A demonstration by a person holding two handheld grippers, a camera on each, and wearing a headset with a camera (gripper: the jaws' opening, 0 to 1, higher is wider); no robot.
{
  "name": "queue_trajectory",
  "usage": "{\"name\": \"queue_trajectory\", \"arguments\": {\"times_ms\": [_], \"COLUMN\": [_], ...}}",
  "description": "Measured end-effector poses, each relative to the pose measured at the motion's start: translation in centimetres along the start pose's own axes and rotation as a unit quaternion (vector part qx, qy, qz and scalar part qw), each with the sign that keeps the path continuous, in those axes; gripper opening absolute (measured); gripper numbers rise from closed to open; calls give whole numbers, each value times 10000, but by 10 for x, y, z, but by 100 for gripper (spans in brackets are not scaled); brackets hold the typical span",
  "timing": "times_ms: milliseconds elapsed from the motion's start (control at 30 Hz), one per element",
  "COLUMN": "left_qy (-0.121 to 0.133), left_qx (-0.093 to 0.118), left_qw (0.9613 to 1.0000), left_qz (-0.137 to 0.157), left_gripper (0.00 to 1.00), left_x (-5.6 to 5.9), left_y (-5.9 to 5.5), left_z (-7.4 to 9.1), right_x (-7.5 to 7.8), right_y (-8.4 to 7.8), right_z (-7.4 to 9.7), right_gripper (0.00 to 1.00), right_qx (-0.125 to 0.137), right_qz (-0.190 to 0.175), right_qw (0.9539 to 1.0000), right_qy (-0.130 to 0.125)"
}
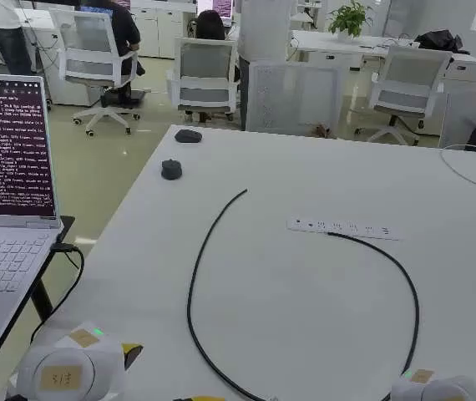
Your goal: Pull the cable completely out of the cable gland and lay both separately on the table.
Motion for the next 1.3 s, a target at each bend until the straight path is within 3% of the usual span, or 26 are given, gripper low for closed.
{"name": "queue_trajectory", "arguments": {"times_ms": [1300], "left_qy": [-8], "left_qx": [-97], "left_qw": [9999], "left_qz": [-47], "left_gripper": [82], "left_x": [1], "left_y": [-4], "left_z": [-3], "right_x": [1], "right_y": [-4], "right_z": [-1], "right_gripper": [61], "right_qx": [-143], "right_qz": [149], "right_qw": [9998], "right_qy": [-19]}}
Point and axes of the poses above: the centre of the closed fingertips' face, and the gripper's own axes: z roughly backward along the fingers, x roughly to its right, y roughly out of its top, the point moved 5 cm from there along z, roughly backward along the fingers, and after that the axes turned 8 degrees about z, right-handed, at the moved point
